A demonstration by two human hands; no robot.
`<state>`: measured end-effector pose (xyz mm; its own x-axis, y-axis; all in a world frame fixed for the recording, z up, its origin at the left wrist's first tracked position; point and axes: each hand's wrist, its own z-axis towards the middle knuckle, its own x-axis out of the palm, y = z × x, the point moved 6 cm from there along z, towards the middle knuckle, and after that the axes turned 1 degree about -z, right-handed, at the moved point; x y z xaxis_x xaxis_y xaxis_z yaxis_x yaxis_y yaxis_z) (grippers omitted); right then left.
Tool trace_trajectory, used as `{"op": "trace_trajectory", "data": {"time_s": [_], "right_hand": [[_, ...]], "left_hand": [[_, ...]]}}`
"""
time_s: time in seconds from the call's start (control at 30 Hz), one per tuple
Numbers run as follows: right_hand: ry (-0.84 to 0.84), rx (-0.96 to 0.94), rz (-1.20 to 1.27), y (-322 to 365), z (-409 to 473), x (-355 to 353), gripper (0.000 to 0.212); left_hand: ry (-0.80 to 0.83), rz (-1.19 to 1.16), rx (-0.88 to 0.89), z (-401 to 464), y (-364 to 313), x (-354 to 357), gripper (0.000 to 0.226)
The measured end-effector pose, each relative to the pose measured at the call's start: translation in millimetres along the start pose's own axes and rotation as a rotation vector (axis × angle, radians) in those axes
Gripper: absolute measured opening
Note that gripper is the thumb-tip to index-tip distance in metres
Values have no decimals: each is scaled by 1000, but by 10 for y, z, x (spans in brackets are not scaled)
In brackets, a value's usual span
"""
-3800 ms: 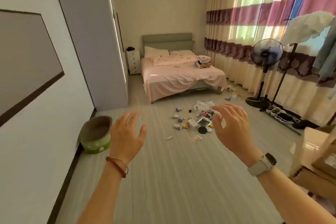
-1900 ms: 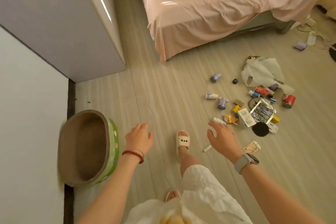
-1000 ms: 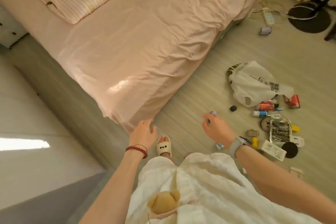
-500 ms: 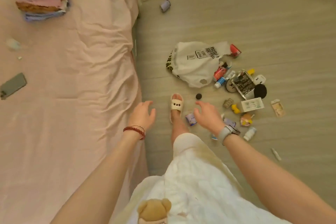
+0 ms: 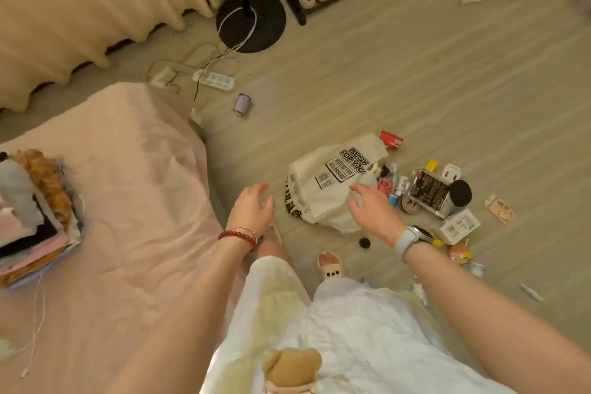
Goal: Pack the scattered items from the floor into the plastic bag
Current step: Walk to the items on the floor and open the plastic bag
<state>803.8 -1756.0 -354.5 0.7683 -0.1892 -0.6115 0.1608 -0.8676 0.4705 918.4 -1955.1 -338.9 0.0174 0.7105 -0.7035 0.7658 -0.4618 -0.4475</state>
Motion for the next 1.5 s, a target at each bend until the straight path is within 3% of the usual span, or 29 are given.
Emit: {"op": "trace_trajectory", "data": {"time_s": [0.17,0.4,0.63,0.83,1.03,1.1,1.23,1.37,1.5], "right_hand": [[-128,101,141,501,985,-293,43],[-277,380,474,1048,2030,-651,40],[-475,532,720,807,2570,-1116,40],[-627,747,901,-255,3330,-1109,38],[-722,1028,1017,-1512,3800,-543,39],[-727,1106,969,-1872,3918,-186,42],[-563,1233,776,-2459,4187,694,57],[-285,1295,592,-2840,4511,1521,74],[-450,1394,483,-2963,4644,1783,38]], "left_hand": [[95,54,115,1412,-212,-575,37],[250,230,317,3092,-913,-1351,35],[441,403,519,4039,-2068,-1061,36],[580,555,754,4879,-3036,158,36],[787,789,1019,5295,-3449,1890,38],[879,871,1139,5363,-3408,2544,40],[1099,1025,1386,5411,-3154,3821,43],[1286,1104,1658,5387,-2784,4829,46],[1382,1181,2008,5294,-2429,5469,65]]}}
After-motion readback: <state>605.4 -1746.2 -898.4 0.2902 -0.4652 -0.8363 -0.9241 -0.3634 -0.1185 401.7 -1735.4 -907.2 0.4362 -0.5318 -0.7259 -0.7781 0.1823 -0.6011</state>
